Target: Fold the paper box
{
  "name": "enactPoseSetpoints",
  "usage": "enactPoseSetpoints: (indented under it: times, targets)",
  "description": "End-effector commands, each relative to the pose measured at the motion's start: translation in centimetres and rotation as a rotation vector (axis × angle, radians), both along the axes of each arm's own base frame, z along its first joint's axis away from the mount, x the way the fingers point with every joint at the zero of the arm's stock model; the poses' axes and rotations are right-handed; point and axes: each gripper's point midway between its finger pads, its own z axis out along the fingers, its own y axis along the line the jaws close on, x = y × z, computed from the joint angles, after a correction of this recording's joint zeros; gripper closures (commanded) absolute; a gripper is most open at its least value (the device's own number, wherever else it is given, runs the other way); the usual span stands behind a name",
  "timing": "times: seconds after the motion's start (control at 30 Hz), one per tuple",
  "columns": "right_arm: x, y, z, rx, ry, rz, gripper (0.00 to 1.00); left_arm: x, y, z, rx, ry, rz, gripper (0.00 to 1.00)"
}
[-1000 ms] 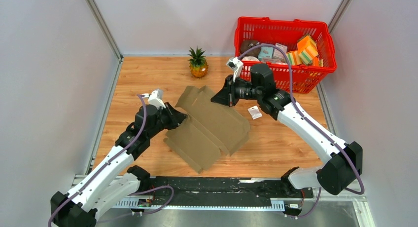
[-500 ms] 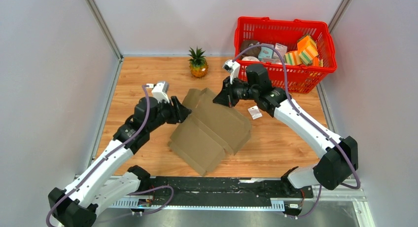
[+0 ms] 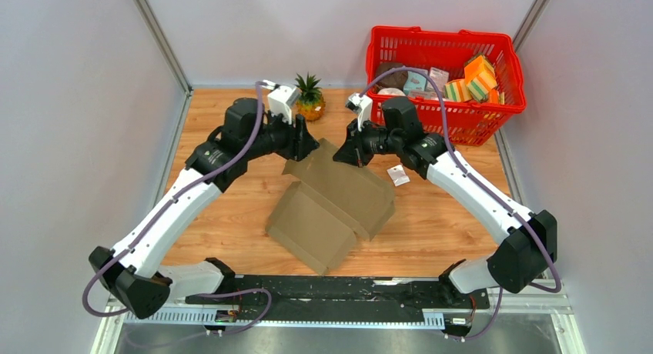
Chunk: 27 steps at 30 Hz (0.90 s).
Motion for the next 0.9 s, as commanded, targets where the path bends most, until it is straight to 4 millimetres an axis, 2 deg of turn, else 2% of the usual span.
enactPoseSetpoints:
  times: [0.0, 0.03, 0.13, 0.33, 0.6, 0.63, 0.7, 0.73, 0.77, 0.8, 0.83, 0.87]
  targets:
    - [-0.1, 0.6, 2.0, 0.028, -0.046, 0.033, 1.00, -0.2, -0.6, 0.5, 0.133, -0.071, -0.046, 0.46]
    - [-0.1, 0.7, 2.0, 0.028, -0.046, 0.034, 1.00, -0.4, -1.0, -0.2, 0.166, -0.057, -0.055, 0.48]
    - [-0.2, 0.8, 2.1, 0.031, -0.046, 0.040, 1.00, 0.4, -0.7, -0.7, 0.212, -0.052, -0.018, 0.54]
    - [-0.5, 1.0, 2.2, 0.033, -0.047, 0.049, 1.00, 1.0, -0.5, -1.1, 0.232, -0.062, 0.024, 0.66]
    - [-1.2, 1.6, 2.8, 0.035, -0.047, 0.061, 1.00, 1.2, -1.3, -2.0, 0.251, -0.056, 0.009, 0.71]
    - [-1.2, 1.6, 3.0, 0.037, -0.048, 0.057, 1.00, 1.3, -1.3, -2.1, 0.255, -0.060, 0.012, 0.81]
    - [-1.1, 1.5, 2.9, 0.028, -0.035, 0.039, 1.00, 1.6, -0.8, -2.6, 0.280, -0.066, 0.043, 0.88]
    - [-0.5, 1.3, 2.9, 0.016, -0.029, -0.005, 0.93, 1.7, -0.7, -2.2, 0.273, -0.084, 0.058, 0.91]
    - [-0.1, 1.1, 2.8, 0.010, -0.001, -0.049, 0.83, 1.9, -0.2, -2.9, 0.288, -0.084, 0.088, 0.92]
    - [0.1, 0.7, 2.5, -0.010, 0.039, -0.098, 0.62, 2.4, -0.1, -2.5, 0.261, -0.102, 0.117, 0.94]
    - [1.0, 0.2, 2.1, -0.037, 0.055, -0.167, 0.58, 2.4, 0.2, -2.2, 0.241, -0.114, 0.144, 0.99]
    - [1.2, 0.1, 2.9, -0.024, 0.086, -0.205, 0.55, 2.5, 0.8, -3.5, 0.254, -0.104, 0.179, 1.00]
